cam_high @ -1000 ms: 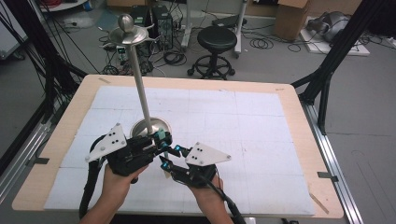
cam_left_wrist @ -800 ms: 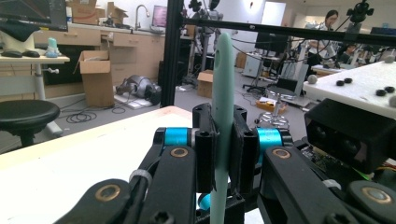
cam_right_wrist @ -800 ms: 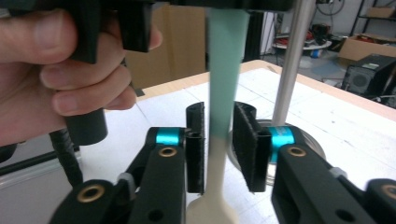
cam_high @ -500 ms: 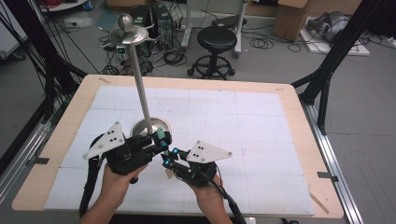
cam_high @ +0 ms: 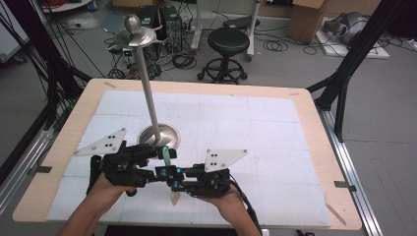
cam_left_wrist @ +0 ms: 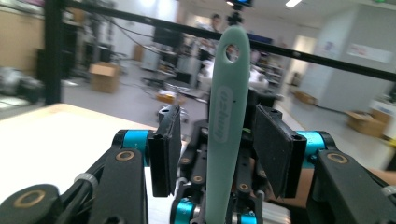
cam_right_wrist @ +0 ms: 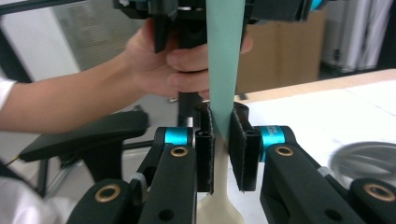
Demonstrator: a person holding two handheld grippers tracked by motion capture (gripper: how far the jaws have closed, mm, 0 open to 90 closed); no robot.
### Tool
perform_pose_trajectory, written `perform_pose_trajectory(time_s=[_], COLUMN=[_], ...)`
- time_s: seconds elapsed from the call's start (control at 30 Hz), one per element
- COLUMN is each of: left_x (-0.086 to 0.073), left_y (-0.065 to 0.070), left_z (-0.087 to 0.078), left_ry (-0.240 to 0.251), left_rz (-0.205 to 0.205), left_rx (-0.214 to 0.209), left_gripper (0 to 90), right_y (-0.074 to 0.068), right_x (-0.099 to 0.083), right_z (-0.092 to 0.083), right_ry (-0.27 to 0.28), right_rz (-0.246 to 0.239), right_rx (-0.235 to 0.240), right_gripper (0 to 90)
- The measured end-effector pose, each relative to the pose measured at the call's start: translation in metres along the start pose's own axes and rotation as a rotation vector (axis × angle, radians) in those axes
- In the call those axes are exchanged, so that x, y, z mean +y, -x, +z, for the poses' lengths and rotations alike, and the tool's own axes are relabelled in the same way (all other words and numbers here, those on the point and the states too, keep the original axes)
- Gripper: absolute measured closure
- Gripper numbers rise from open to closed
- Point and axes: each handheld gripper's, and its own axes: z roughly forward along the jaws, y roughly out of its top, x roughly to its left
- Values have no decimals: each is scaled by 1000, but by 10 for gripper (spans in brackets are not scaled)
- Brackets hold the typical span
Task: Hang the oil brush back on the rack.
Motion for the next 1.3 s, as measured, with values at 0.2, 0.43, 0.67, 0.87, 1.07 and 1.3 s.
perform_pose_trajectory(time_s=[0.2, 0.43, 0.67, 0.87, 1.07, 1.3], left_x=[0, 1, 2, 4, 3, 2], left_y=[3, 5, 7, 11, 13, 15], left_z=[-1, -3, -5, -3, 2, 8], left_ry=[-16, -19, -17, 1, 5, 24], left_rz=[26, 54, 62, 86, 110, 105], left_rx=[-42, -34, 94, 243, 340, 422], left_gripper=[644, 759, 766, 765, 765, 764], right_y=[2, 5, 1, -11, -16, -19], right_x=[-2, -3, -3, -2, -3, 1], right_z=[5, 5, 0, -4, 3, 13], right_ry=[-13, -10, 36, 59, 33, 1], right_rz=[-1, 6, 38, -26, -75, -109], right_rx=[96, 135, 20, -193, -322, -417], right_gripper=[817, 817, 584, 549, 626, 669])
